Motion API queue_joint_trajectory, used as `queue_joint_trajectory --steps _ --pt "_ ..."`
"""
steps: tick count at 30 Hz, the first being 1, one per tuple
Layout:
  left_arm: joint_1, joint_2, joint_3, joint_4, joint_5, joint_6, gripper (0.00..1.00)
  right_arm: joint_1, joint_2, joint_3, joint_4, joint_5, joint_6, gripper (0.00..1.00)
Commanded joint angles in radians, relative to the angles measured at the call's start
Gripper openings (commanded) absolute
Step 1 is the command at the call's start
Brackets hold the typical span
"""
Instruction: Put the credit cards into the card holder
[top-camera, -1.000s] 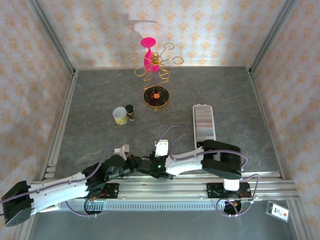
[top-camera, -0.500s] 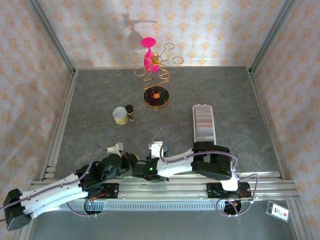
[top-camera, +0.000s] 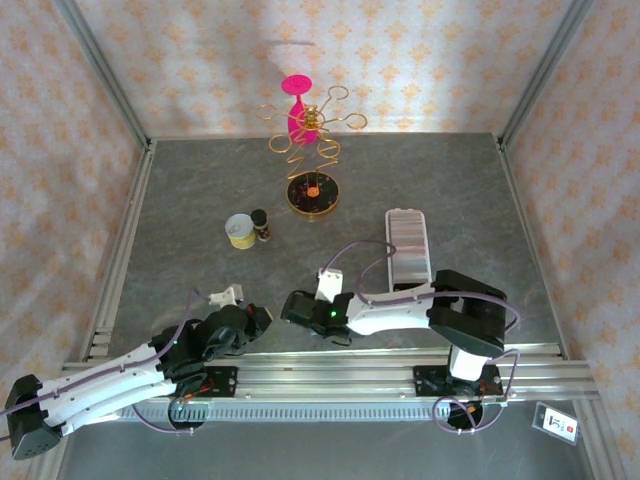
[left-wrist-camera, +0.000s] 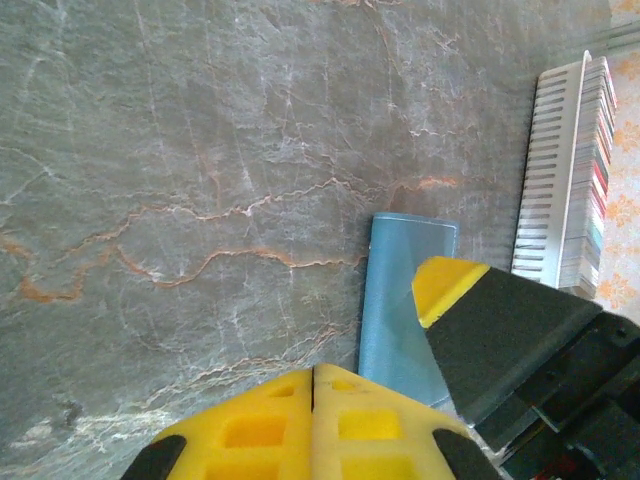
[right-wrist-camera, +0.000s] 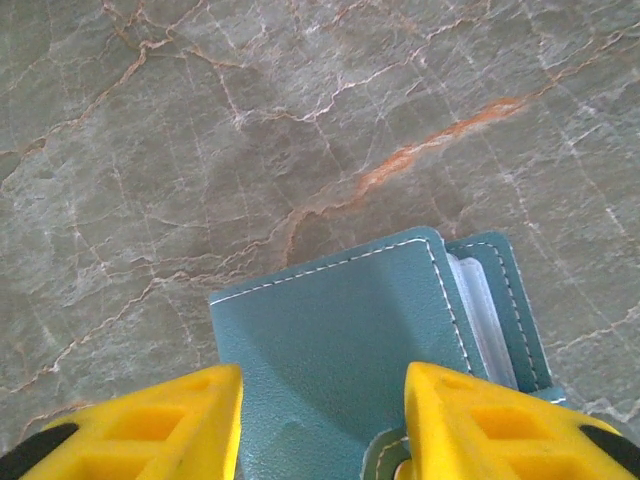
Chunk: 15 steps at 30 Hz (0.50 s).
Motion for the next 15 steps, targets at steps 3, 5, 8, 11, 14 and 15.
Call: queue_joint_trajectory --steps 3,5,8,11,14,15 --pt "-0.004 0.062 -0.003 0.067 0.021 0.000 0.00 -0.014 0.022 -0.009 0.019 -0.252 -0.007 0.46" --pt "-0.005 0.092 0.003 0.085 0.029 0.007 0.00 -0.019 0.004 -0.004 0.013 -0.249 -0.013 0.46" --pt "-0.005 0.123 0.013 0.088 0.023 0.013 0.00 -0.030 -0.032 0.001 0.007 -0.239 -0.018 0.46" --pt "-0.004 0.131 0.011 0.106 0.023 0.014 0.00 -0.047 -0.077 0.006 0.007 -0.229 -0.023 0.48" --pt "-0.003 0.137 0.001 0.140 0.037 0.013 0.00 -0.064 -0.124 0.015 0.024 -0.221 -0.034 0.48" --pt "-0.003 0.142 0.001 0.147 0.042 0.013 0.00 -0.073 -0.137 0.018 0.027 -0.227 -0.040 0.49"
